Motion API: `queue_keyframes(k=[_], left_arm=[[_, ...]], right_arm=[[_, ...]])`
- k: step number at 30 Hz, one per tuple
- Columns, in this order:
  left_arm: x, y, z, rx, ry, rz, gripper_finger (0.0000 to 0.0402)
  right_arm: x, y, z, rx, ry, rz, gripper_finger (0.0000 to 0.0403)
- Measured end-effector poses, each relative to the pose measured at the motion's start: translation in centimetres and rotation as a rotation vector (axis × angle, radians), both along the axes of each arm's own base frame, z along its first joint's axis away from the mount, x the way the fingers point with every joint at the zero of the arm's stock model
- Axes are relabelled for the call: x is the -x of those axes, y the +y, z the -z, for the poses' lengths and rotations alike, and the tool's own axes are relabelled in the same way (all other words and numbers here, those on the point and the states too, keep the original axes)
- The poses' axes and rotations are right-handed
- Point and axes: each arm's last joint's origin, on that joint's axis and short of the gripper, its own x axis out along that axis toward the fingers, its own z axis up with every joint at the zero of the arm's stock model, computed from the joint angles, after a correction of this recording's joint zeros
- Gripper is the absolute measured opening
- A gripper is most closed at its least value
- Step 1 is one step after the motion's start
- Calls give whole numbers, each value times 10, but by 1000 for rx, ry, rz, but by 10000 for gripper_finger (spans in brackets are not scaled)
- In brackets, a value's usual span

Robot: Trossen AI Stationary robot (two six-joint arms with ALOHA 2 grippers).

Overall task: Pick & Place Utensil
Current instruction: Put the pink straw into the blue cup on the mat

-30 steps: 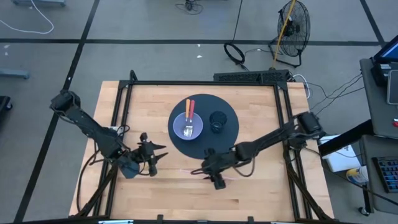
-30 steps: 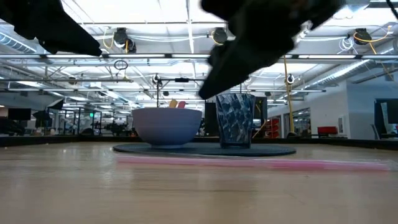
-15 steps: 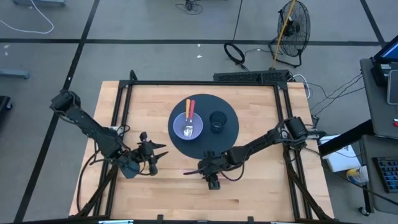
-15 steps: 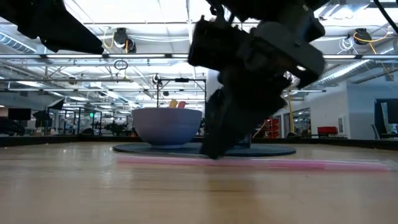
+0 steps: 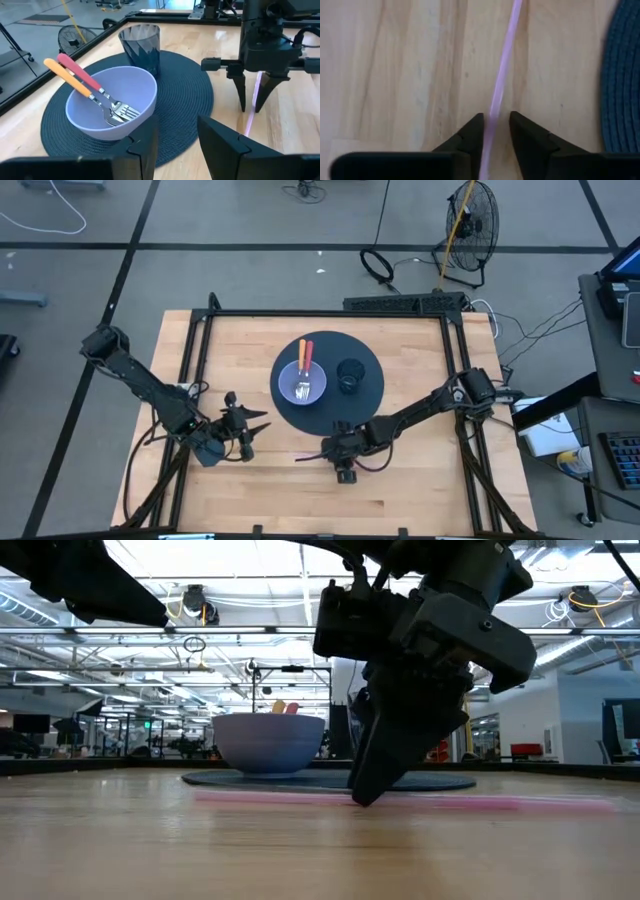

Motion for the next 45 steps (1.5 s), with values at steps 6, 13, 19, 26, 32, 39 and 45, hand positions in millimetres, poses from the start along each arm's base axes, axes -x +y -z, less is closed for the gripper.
queue_keyframes(k=[6, 13, 19, 26, 32, 39, 45], left_arm=[[0, 0, 0, -2, -3, -4, 145], [0, 0, 0, -2, -2, -4, 145], [0, 0, 0, -4, -5, -7, 145], [0, 0, 0, -5, -5, -8, 145], [0, 0, 0, -5, -5, -8, 145], [0, 0, 0, -5, -5, -8, 145], [0, 0, 0, -5, -5, -8, 145]], right_arm=[[10, -3, 5, 25, 118, -6, 26], [27, -3, 10, 14, 296, -42, 10], [37, 0, 10, 44, 378, -65, 3], [36, 2, 2, 38, 329, -91, 1], [38, 2, -28, 39, 197, -132, 0], [44, -3, -82, 64, -12, -128, 0], [52, -9, -126, 124, -226, -123, 0]])
